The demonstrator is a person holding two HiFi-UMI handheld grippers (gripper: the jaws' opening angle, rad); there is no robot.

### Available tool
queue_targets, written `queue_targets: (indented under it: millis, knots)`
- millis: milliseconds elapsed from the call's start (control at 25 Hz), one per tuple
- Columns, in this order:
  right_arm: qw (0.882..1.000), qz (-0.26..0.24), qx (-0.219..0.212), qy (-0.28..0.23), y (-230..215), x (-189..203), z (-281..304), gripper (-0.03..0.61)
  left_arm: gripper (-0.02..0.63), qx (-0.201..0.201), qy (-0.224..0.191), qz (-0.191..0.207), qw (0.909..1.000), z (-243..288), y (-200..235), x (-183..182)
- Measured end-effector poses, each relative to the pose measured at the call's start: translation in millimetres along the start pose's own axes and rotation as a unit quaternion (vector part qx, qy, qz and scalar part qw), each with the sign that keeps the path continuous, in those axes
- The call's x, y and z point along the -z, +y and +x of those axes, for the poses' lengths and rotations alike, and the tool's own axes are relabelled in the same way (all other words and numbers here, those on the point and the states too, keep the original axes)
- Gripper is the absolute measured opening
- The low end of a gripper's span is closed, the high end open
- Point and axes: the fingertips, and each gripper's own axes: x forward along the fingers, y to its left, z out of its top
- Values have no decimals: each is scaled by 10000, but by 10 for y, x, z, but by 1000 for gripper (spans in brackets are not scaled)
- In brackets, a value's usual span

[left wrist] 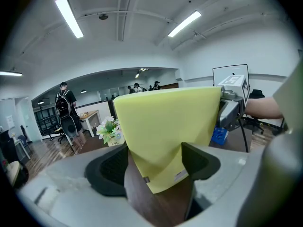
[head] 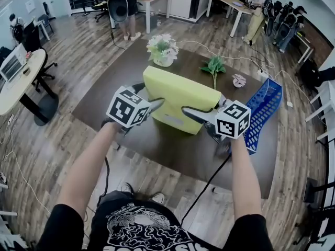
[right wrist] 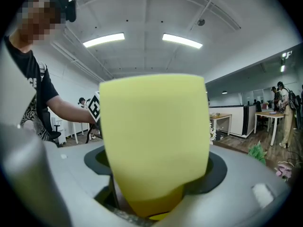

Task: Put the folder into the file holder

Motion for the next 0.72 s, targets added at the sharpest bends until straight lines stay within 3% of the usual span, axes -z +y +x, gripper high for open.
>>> queue_targets:
  millis: [240,520,720]
  knots:
    - [9997,-157,155,46,-34,23,5,333,368,14,-6,-5,10000,-11,-10,2]
    - [9991,-308,289,10,-51,6,3,288,368,31,52,39,10000,-19,6,-11]
    - [9985,-358,405,-21,-61,10,-10,261,368,60,-138,-348,9993,-40,17,-84]
